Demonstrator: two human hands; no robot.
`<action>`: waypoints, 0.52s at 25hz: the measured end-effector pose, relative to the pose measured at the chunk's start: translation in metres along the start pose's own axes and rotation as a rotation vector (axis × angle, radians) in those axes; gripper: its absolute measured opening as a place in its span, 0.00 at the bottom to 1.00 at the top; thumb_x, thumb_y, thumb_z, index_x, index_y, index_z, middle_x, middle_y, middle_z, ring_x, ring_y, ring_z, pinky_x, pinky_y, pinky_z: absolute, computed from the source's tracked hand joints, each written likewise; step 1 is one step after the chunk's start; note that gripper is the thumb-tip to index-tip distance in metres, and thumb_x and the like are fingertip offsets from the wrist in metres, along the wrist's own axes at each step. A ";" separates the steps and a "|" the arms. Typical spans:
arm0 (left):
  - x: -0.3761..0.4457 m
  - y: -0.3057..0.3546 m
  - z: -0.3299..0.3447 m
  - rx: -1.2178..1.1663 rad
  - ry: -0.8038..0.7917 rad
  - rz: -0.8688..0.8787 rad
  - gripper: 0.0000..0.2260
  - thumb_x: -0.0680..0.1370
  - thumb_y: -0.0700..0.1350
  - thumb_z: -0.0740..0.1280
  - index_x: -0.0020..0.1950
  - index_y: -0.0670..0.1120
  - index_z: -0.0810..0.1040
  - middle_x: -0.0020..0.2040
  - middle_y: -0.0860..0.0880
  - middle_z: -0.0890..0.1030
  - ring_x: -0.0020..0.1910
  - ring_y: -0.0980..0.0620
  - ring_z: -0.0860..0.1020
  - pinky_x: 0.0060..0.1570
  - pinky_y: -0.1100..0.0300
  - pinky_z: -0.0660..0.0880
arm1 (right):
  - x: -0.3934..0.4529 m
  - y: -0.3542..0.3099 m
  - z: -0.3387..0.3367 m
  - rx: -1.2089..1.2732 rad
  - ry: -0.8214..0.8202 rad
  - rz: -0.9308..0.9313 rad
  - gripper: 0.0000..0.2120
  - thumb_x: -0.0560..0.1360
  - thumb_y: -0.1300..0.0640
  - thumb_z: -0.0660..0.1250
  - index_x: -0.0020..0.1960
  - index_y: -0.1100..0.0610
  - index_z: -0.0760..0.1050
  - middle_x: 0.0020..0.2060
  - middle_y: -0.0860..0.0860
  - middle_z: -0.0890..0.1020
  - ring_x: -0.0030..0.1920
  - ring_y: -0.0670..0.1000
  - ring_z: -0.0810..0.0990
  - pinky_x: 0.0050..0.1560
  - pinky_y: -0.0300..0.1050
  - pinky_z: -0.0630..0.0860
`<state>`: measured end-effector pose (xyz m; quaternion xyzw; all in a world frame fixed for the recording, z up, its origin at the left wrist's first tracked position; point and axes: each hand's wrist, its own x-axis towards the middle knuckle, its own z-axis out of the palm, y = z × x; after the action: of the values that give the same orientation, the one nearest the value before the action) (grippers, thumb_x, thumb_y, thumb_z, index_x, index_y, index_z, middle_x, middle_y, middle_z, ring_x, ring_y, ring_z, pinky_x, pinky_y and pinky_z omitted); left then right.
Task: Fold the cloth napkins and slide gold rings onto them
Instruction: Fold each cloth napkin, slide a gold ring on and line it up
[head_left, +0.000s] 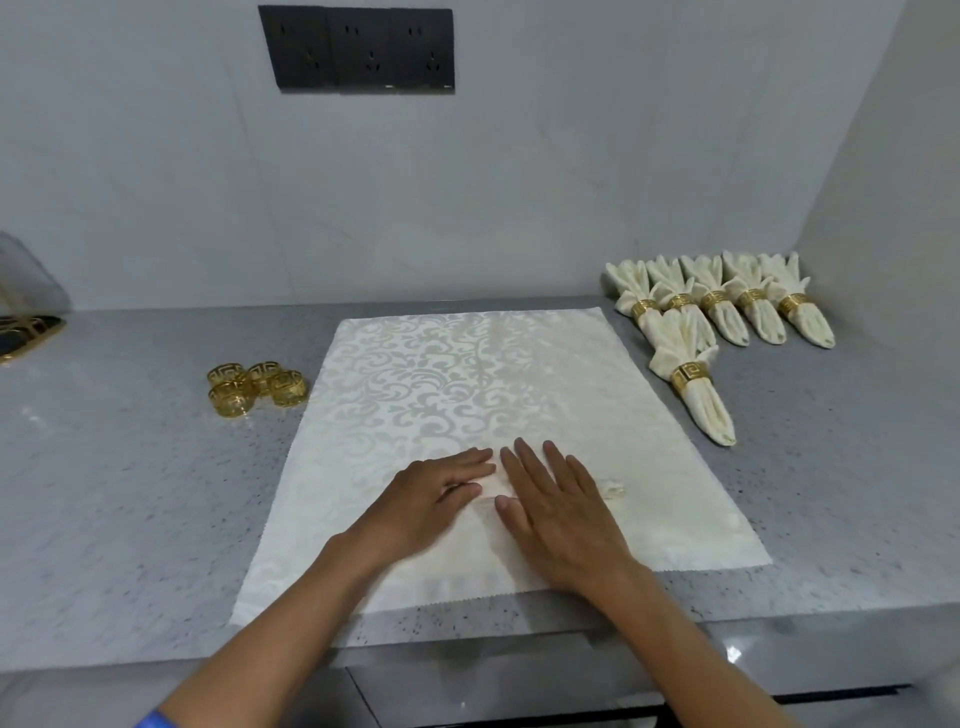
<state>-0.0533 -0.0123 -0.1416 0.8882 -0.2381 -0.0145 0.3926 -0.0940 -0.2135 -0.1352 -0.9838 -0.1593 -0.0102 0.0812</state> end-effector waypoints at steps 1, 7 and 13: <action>0.000 0.001 0.003 -0.003 0.004 -0.006 0.16 0.81 0.43 0.65 0.68 0.55 0.77 0.69 0.67 0.69 0.71 0.70 0.63 0.73 0.63 0.62 | -0.001 0.004 -0.002 -0.017 -0.028 0.015 0.37 0.72 0.35 0.27 0.79 0.47 0.35 0.79 0.45 0.38 0.78 0.49 0.34 0.75 0.46 0.32; -0.007 0.020 -0.001 -0.060 0.040 -0.001 0.15 0.81 0.42 0.65 0.68 0.51 0.77 0.69 0.59 0.74 0.69 0.63 0.70 0.69 0.65 0.67 | 0.001 -0.009 -0.005 -0.065 -0.085 -0.049 0.33 0.69 0.31 0.22 0.72 0.38 0.22 0.73 0.38 0.26 0.77 0.51 0.29 0.74 0.61 0.33; -0.003 -0.020 -0.083 0.044 0.480 -0.389 0.12 0.78 0.47 0.68 0.61 0.53 0.80 0.52 0.53 0.84 0.53 0.51 0.81 0.52 0.60 0.76 | -0.002 -0.004 0.012 -0.149 -0.066 -0.033 0.28 0.80 0.32 0.42 0.78 0.37 0.50 0.78 0.40 0.53 0.77 0.56 0.59 0.68 0.66 0.49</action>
<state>-0.0302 0.0580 -0.0992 0.9035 0.0356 0.1260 0.4080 -0.0968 -0.2087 -0.1470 -0.9842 -0.1769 0.0090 0.0025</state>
